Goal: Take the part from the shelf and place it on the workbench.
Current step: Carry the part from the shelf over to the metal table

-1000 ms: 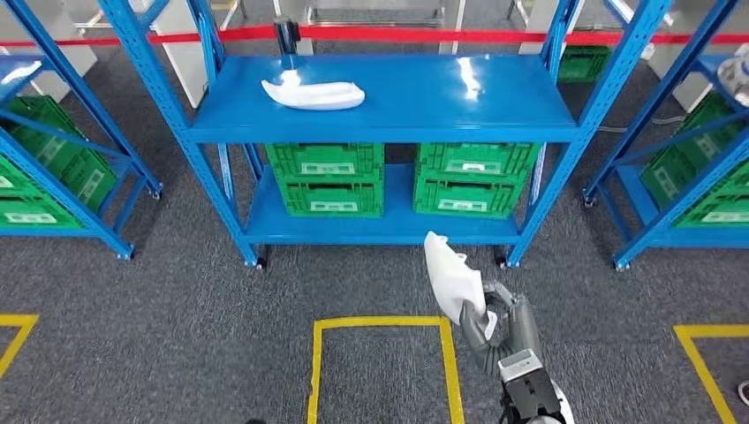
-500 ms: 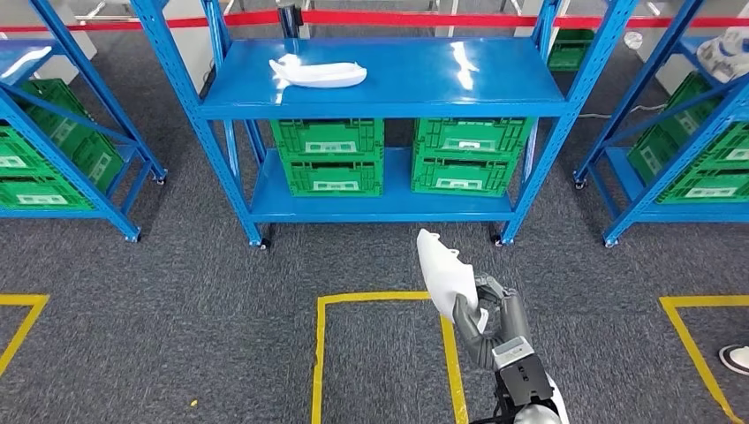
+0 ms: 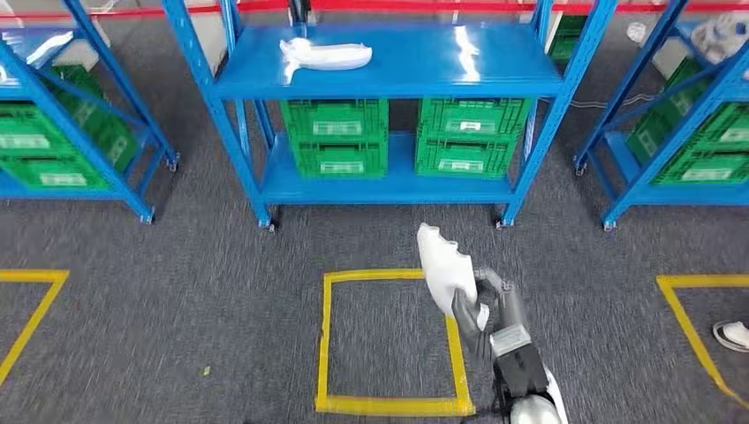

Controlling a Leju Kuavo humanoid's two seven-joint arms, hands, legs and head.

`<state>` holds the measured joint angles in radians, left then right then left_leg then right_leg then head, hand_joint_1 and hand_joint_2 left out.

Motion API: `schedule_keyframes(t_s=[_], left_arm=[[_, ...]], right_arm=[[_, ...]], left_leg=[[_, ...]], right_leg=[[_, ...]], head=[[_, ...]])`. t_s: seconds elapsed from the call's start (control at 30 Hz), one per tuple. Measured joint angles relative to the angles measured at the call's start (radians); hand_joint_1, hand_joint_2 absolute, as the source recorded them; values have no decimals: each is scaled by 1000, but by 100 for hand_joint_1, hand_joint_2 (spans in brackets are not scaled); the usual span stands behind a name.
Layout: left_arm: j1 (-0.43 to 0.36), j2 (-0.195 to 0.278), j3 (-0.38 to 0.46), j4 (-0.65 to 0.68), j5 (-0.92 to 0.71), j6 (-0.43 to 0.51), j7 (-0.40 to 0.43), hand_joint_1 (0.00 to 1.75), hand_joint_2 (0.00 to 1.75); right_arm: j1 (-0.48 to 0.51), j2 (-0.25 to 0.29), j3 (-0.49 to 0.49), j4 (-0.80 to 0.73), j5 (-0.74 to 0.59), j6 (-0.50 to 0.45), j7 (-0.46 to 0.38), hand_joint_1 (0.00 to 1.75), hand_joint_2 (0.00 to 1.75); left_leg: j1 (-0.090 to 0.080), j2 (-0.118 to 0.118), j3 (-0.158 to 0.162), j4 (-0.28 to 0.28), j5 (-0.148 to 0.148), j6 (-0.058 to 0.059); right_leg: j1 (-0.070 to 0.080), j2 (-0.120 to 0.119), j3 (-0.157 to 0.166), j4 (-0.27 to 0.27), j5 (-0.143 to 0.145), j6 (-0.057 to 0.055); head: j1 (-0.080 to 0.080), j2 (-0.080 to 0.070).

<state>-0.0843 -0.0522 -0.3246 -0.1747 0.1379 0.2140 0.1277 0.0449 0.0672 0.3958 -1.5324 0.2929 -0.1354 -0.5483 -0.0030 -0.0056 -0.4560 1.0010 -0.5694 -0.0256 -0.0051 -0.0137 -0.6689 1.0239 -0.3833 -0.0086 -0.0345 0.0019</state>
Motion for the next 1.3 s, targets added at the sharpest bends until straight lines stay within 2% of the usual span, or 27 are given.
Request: schedule_keyframes(t_s=[0.07,0.1,0.17,0.2,0.23,0.27,0.3,0.33,0.37,0.43,0.5,0.57,0.6,0.67,0.73,0.77,0.8,0.83,0.9,0.97,1.0,1.07,1.13,1.17,1.23,1.27,1.3], left_arm=[[0,-3,0,0,-1,0,0,0,175],[1,-4,0,0,-1,0,1,0,175],[0,-6,0,0,-1,0,2,0,175],[0,-6,0,0,-1,0,3,0,175],[1,-6,0,0,-1,0,3,0,175],[1,-6,0,0,-1,0,3,0,175],[1,-6,0,0,-1,-1,4,0,175],[2,-6,0,0,-1,-1,4,0,175],[2,-7,0,0,-2,-2,4,0,175],[1,-8,0,0,-2,-2,2,0,175],[0,-8,0,-1,-3,-2,0,0,175],[1,-8,0,0,-4,-2,-1,0,175],[2,-8,0,0,-5,-2,-1,0,175],[2,-7,0,0,-5,-2,-3,0,175],[1,-7,0,0,-6,-3,-4,0,175],[1,-7,0,0,-6,-3,-5,0,175],[0,-7,0,0,-6,-4,-6,0,175],[1,-7,0,0,-6,-4,-6,0,175],[1,-6,0,0,-7,-4,-7,0,175],[1,-5,0,0,-8,-4,-9,0,175],[1,-4,0,0,-8,-4,-9,0,175],[1,-5,0,0,-9,-5,-9,0,175],[1,-6,0,0,-9,-6,-8,0,175],[1,-6,0,0,-9,-7,-7,0,175],[0,-5,0,0,-9,-7,-7,0,175],[0,-6,0,0,-9,-7,-8,0,175],[0,-6,0,0,-8,-7,-8,0,175]], right_arm=[[0,3,-2,0,3,0,4,175,175],[0,4,-5,0,3,3,6,175,175],[1,4,-9,1,-1,12,9,175,175],[1,4,-12,2,-3,16,10,175,175],[2,4,-14,3,-4,19,10,175,175],[3,4,-16,4,-5,21,9,175,175],[4,4,-18,6,-5,22,8,175,175],[6,4,-19,7,-4,24,6,175,175],[8,4,-19,8,-3,26,4,175,175],[11,4,-20,8,0,32,-2,175,175],[14,5,-20,8,3,36,-8,175,175],[18,5,-21,9,4,37,-11,175,175],[19,5,-21,9,5,38,-11,175,175],[20,5,-22,9,6,38,-12,175,175],[21,5,-22,11,7,39,-12,175,175],[22,5,-22,12,7,39,-12,175,175],[23,5,-22,14,8,39,-12,175,175],[24,5,-22,15,8,39,-12,175,175],[24,5,-22,16,9,39,-13,175,175],[22,6,-22,16,10,39,-14,175,175],[21,6,-23,16,10,39,-14,175,175],[19,6,-22,17,10,39,-14,175,175],[18,6,-23,19,10,40,-14,175,175],[18,6,-23,20,10,40,-14,175,175],[16,6,-23,24,9,39,-14,175,175],[16,6,-23,27,8,37,-14,175,175],[16,6,-23,29,6,34,-13,175,175]], left_leg=[[0,4,-18,-3,16,22],[1,7,-30,-3,28,33],[3,12,-57,-4,55,47],[3,13,-73,-2,68,50],[2,14,-89,0,81,51],[2,14,-107,2,94,50],[1,15,-126,6,107,49],[1,15,-144,10,118,46],[1,15,-161,13,129,44],[-1,14,-185,20,148,35],[-2,14,-194,18,168,23],[0,13,-198,14,183,10],[1,12,-206,23,170,4],[4,9,-232,93,91,-5],[5,8,-258,222,-3,-12],[5,8,-261,276,-22,-14],[5,8,-250,302,-16,-14],[5,8,-221,289,7,-12],[4,7,-121,170,44,-3],[-1,5,-28,29,29,7],[-5,3,-8,-10,16,11],[-6,4,-11,-28,25,23],[0,8,-28,-33,49,38],[3,10,-40,-34,63,43],[3,13,-73,-28,87,47],[3,14,-92,-24,99,47],[3,15,-111,-18,110,46]], right_leg=[[-2,1,-6,-3,11,13],[-3,3,-15,10,-9,19],[-4,7,-43,93,-103,28],[-5,7,-59,158,-156,31],[-5,8,-70,223,-191,32],[-5,8,-70,270,-202,33],[-5,8,-55,287,-190,32],[-5,8,-22,268,-165,29],[-5,8,29,212,-143,25],[-1,9,138,61,-147,15],[4,12,185,-22,-167,6],[3,11,172,-30,-153,-7],[2,9,162,-31,-144,-16],[-2,5,138,-33,-121,-30],[0,5,109,-31,-98,-33],[0,4,94,-29,-86,-33],[1,4,78,-26,-75,-32],[1,4,63,-22,-64,-30],[1,5,35,-14,-46,-25],[1,3,21,-12,-28,-16],[0,2,19,-14,-18,-11],[-1,0,16,-21,0,1],[-1,5,1,3,-35,12],[-2,7,-12,40,-78,17],[-6,10,-43,169,-180,26],[-7,10,-51,228,-204,30],[-8,10,-47,266,-206,32]], head=[[0,0],[1,0],[3,0],[4,0],[4,0],[4,0],[4,0],[4,0],[4,0],[4,0],[4,0],[5,0],[6,0],[3,0],[1,0],[1,0],[1,0],[1,0],[1,0],[1,0],[1,0],[1,0],[2,0],[4,0],[6,0],[7,0],[7,0]])
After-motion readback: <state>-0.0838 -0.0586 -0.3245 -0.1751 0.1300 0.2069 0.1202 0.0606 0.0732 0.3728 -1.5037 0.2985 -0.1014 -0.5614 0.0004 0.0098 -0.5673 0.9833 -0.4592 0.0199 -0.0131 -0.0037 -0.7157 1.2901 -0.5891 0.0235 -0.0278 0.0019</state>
